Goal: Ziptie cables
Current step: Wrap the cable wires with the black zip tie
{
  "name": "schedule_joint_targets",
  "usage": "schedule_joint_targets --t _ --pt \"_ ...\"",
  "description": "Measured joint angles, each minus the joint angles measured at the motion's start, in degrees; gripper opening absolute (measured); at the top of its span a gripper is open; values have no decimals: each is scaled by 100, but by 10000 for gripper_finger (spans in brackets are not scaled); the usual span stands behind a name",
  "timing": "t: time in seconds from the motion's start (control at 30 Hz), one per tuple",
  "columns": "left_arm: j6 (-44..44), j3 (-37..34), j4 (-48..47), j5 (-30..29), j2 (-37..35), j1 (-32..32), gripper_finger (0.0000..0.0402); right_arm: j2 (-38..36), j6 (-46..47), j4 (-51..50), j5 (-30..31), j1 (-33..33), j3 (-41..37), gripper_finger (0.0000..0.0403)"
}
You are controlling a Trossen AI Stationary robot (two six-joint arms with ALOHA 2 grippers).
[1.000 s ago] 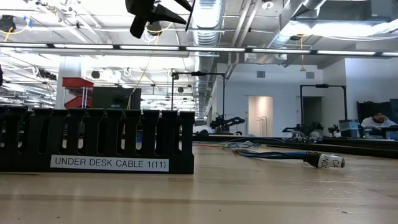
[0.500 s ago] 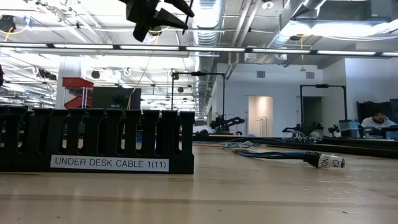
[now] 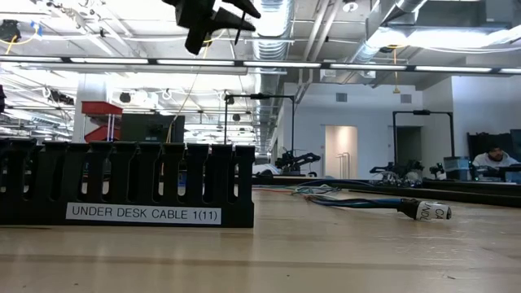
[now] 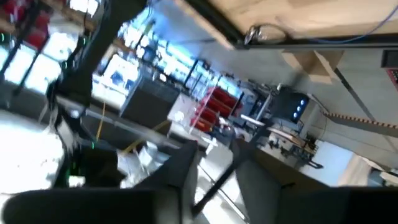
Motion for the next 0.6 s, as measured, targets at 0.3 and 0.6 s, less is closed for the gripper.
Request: schedule_joint_targets --t 0.3,0.6 --pt "-1480 0 -9 -360 9 -2 1 2 279 263 131 -222 1 0" --pt "-4807 59 1280 -441 9 -63 0 2 864 411 371 -508 1 0"
